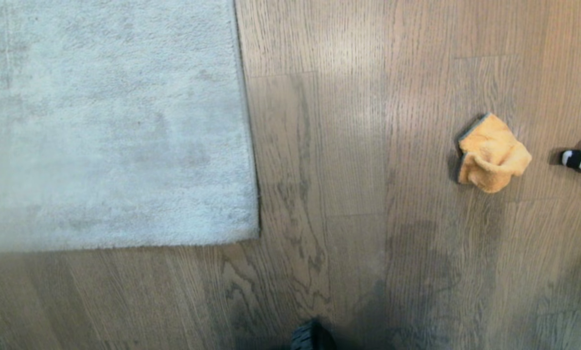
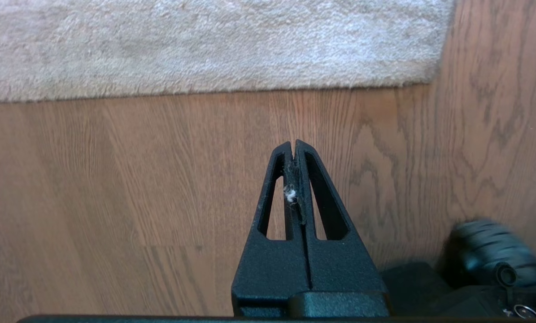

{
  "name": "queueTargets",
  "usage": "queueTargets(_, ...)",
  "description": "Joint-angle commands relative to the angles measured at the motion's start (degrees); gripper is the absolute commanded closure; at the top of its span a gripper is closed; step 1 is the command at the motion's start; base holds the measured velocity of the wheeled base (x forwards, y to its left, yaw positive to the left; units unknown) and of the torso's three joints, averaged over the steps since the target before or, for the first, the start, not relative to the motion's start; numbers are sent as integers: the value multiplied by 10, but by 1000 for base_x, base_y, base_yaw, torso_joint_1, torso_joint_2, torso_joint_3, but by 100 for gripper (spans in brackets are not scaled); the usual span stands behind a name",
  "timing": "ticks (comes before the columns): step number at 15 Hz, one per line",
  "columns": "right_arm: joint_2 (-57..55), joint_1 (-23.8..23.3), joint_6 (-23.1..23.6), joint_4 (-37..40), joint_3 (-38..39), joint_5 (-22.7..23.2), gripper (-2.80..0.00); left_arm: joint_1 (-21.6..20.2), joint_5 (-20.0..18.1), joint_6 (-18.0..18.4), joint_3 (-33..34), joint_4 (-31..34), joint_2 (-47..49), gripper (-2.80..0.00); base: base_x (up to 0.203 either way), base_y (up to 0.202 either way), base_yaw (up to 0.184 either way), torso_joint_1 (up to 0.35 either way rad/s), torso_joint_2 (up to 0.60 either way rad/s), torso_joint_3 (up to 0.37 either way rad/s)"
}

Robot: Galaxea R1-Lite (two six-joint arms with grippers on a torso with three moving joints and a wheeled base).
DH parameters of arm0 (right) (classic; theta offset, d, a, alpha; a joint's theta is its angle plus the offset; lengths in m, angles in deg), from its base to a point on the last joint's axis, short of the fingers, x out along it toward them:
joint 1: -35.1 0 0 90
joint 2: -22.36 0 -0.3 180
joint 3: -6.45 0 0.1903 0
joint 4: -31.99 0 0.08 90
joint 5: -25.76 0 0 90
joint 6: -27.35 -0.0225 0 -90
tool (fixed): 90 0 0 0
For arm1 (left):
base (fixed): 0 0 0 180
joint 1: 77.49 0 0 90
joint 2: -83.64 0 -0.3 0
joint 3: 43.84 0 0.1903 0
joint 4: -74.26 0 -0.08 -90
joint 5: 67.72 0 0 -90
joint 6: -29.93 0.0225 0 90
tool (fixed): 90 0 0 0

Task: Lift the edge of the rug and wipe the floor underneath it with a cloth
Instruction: Lift up the carpet

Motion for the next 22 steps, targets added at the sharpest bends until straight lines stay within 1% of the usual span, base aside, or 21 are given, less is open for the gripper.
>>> queueTargets(1, 0, 1, 0, 1, 0, 0, 0, 0, 0, -1, 0, 0, 0, 0, 0, 0, 0, 0, 0, 0)
queueTargets(22, 0, 1, 0, 1, 0, 0, 0, 0, 0, -1, 0, 0, 0, 0, 0, 0, 0, 0, 0, 0)
